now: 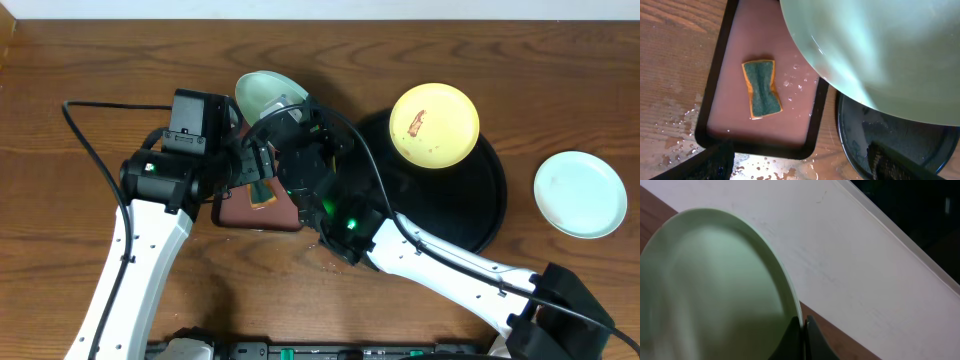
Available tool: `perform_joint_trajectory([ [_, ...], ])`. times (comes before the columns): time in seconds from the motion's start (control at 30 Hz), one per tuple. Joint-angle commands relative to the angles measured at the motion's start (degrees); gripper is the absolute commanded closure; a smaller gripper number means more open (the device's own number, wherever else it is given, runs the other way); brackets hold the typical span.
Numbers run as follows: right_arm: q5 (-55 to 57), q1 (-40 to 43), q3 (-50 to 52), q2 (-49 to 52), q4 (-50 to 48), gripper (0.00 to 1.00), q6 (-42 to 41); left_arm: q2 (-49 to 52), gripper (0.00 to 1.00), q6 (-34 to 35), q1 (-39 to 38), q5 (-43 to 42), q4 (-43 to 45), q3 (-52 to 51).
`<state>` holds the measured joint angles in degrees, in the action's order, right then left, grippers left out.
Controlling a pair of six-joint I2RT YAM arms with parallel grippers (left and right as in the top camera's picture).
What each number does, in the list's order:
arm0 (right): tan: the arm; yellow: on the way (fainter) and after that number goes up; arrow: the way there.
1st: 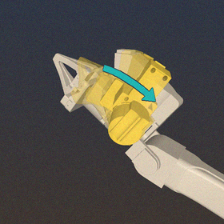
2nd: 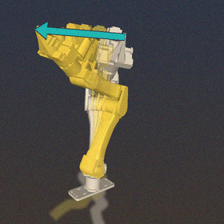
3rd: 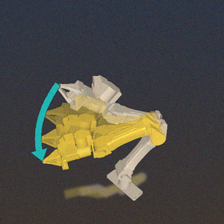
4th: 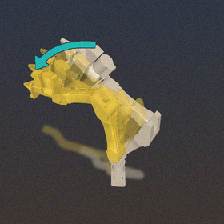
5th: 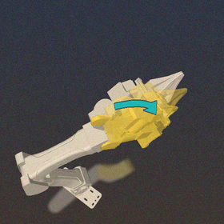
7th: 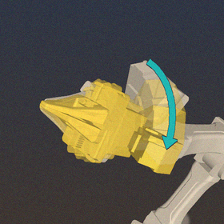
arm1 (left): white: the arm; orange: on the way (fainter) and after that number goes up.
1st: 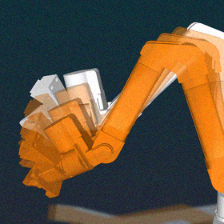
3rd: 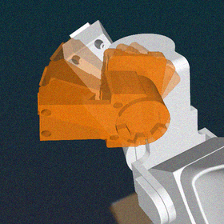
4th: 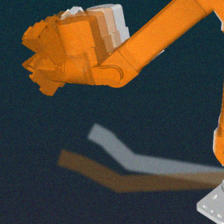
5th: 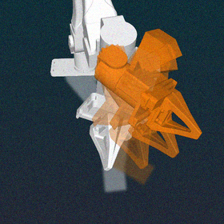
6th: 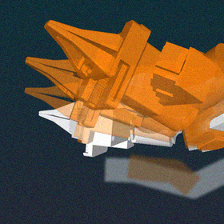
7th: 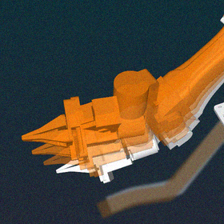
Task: Clean dirty plates on tray and stack at the side
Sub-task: 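Lift the pale green plate by its rim with the right gripper, then carry the plate right and stack it on the cleaned plate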
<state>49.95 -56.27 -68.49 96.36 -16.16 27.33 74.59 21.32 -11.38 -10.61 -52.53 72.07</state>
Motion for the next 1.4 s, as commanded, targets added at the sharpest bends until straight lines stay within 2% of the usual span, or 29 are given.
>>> perform_joint_trajectory([
  [0.0, 1.0, -0.6, -0.4, -1.3, -0.4, 0.99, 0.2, 0.0, 0.14, -0.3, 0.1, -0.3, -0.2, 1.1],
  [0.23, 1.1, -0.3, -0.4, -1.3, -0.3, 0.99, 0.0, 0.0, 0.14, -0.3, 0.1, -0.3, -0.2, 1.1],
  [0.33, -0.8, -0.1, -0.4, -1.2, 1.2, 0.99, -3.7, 0.0, 0.14, -0.3, 0.1, -0.3, -0.2, 1.1],
  [0.4, 0.9, 0.5, -0.4, -1.2, 1.6, 0.99, -2.4, 0.0, 0.14, -0.3, 0.1, -0.3, -0.2, 1.1],
  [0.47, 2.0, 1.5, -0.4, -1.2, 2.1, 0.99, -6.0, 0.0, 0.14, -0.3, 0.1, -0.3, -0.2, 1.1],
  [0.53, -1.9, 1.6, -0.4, -1.2, 4.6, 0.99, -5.1, 0.0, 0.14, -0.3, 0.1, -0.3, -0.2, 1.1],
  [0.57, -1.1, 1.7, -0.4, -1.2, 5.1, 0.99, -3.8, 0.0, 0.14, -0.3, 0.1, -0.3, -0.2, 1.1],
  [0.63, 3.2, 2.3, -0.4, -1.2, 5.1, 0.99, -6.6, 0.0, 0.14, -0.3, 0.1, -0.3, -0.2, 1.1],
  [0.67, 2.4, 2.6, -0.4, -1.3, 5.7, 0.99, -9.4, 0.0, 0.14, -0.3, 0.1, -0.3, -0.2, 1.1],
  [0.73, -3.1, 2.4, -0.4, -1.3, 8.5, 0.99, -8.0, 0.0, 0.14, -0.3, 0.1, -0.3, -0.2, 1.1],
  [0.77, -1.6, 2.6, -0.4, -1.2, 9.1, 0.99, -8.3, 0.0, 0.14, -0.3, 0.1, -0.3, -0.2, 1.1],
  [0.83, 2.4, 3.4, -0.4, -1.3, 10.2, 0.99, -13.7, 0.0, 0.14, -0.3, 0.1, -0.3, -0.2, 1.1],
  [0.87, 1.0, 3.8, -0.4, -1.4, 12.1, 0.99, -18.1, 0.0, 0.14, -0.3, 0.1, -0.3, -0.2, 1.1],
  [0.97, -10.0, 4.6, -0.4, -2.1, 19.9, 0.99, -24.2, 0.0, 0.14, -0.3, 0.1, -0.3, -0.2, 1.1],
  [1.1, -11.6, 7.2, -0.4, -5.9, 29.7, 0.99, -39.4, 0.0, 0.14, -0.3, 0.1, -0.3, -0.2, 1.1],
  [1.17, -17.7, 11.1, -0.4, -9.4, 34.8, 0.99, -46.2, 0.0, 0.14, -0.3, 0.1, -0.3, -0.2, 1.1],
  [1.37, -41.6, 29.1, -0.4, -19.5, 44.7, 0.99, -55.4, 0.0, 0.14, -0.3, 0.1, -0.3, -0.2, 1.1],
])
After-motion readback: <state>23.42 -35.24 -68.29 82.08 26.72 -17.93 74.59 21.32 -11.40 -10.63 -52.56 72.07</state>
